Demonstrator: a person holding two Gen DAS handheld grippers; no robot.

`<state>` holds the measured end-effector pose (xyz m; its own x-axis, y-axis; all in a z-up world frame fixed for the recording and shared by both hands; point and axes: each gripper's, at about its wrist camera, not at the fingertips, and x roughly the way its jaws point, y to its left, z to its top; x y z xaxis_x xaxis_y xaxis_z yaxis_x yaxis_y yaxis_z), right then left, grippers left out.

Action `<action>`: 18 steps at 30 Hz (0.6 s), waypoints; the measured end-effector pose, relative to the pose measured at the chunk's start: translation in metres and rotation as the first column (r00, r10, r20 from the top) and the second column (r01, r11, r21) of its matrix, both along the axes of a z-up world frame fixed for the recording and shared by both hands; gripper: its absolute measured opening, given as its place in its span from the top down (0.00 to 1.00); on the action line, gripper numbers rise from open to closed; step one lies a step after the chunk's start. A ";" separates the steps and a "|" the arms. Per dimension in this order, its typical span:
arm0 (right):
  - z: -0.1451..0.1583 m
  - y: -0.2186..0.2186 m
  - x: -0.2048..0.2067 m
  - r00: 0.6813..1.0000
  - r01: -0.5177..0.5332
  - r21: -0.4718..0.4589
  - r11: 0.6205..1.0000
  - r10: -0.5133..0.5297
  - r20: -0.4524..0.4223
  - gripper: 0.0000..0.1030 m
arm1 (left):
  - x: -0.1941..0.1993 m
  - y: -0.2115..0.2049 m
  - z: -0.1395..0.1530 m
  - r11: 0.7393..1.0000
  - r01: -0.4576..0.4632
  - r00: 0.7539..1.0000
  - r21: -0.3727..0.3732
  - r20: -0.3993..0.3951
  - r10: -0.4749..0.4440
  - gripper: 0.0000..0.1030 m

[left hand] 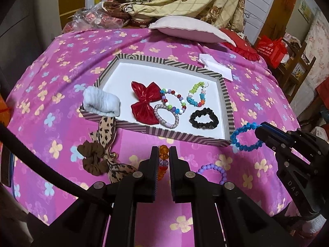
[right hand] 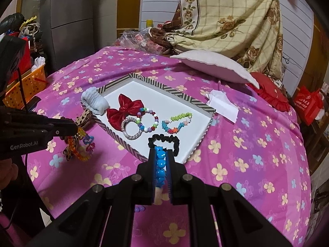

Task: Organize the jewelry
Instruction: 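Carry both bracelets over the tray and open both tools to release them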

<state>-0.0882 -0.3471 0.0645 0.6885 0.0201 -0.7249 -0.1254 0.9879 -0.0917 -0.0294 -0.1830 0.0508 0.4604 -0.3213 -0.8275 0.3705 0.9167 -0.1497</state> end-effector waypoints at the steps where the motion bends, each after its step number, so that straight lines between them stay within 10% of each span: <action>1: 0.001 0.000 0.001 1.000 -0.001 0.002 1.000 0.001 0.002 0.92 | 0.001 -0.001 0.002 1.000 0.000 1.000 0.003 0.006 0.000 0.86; 18: 0.007 0.009 0.036 1.000 -0.029 -0.016 0.999 0.029 -0.002 0.92 | 0.029 -0.008 0.021 0.999 -0.014 0.998 0.045 0.061 0.012 0.86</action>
<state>-0.0526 -0.3377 0.0716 0.6868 0.0286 -0.7263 -0.1545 0.9821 -0.1075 0.0001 -0.1911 0.0718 0.5145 -0.2774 -0.8114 0.3657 0.9268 -0.0850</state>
